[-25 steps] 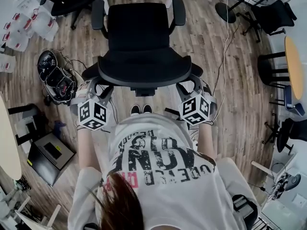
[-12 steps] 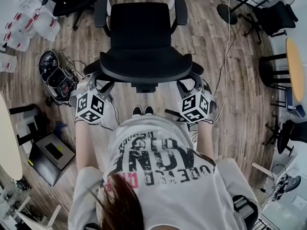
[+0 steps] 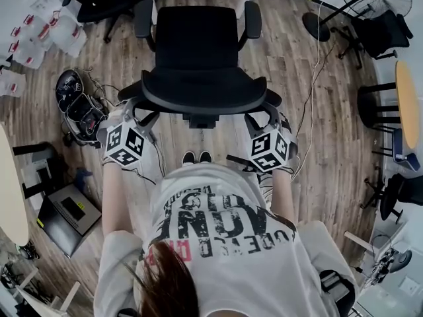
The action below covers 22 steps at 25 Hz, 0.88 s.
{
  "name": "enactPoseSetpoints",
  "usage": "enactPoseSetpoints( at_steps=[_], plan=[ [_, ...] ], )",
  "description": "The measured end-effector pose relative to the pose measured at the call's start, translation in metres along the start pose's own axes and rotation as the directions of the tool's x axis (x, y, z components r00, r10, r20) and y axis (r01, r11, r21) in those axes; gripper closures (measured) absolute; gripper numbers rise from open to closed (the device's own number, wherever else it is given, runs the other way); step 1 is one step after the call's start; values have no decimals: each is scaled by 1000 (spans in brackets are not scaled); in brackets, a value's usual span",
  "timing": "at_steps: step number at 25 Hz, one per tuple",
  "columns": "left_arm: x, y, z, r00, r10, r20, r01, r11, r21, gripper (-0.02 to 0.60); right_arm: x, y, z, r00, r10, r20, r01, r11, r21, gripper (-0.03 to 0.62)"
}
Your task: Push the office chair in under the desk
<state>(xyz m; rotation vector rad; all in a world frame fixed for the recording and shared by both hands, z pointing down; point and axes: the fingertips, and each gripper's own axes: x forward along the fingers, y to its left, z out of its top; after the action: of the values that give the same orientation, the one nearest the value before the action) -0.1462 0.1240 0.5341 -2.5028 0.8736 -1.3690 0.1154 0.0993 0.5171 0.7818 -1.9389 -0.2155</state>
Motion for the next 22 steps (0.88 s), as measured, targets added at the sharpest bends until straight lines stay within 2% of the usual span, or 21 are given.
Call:
enactPoseSetpoints(
  at_steps=[12,22],
  plan=[
    [8,16,-3,1000,-4,-8,4,1000,12,396,8,-8,7,1000,5,21,-5,1000,2,418],
    [14,24,-1,1000,23,-8,-23,1000,11,391,14,-17,10,999,14,45,-15,1000,5,418]
  ],
)
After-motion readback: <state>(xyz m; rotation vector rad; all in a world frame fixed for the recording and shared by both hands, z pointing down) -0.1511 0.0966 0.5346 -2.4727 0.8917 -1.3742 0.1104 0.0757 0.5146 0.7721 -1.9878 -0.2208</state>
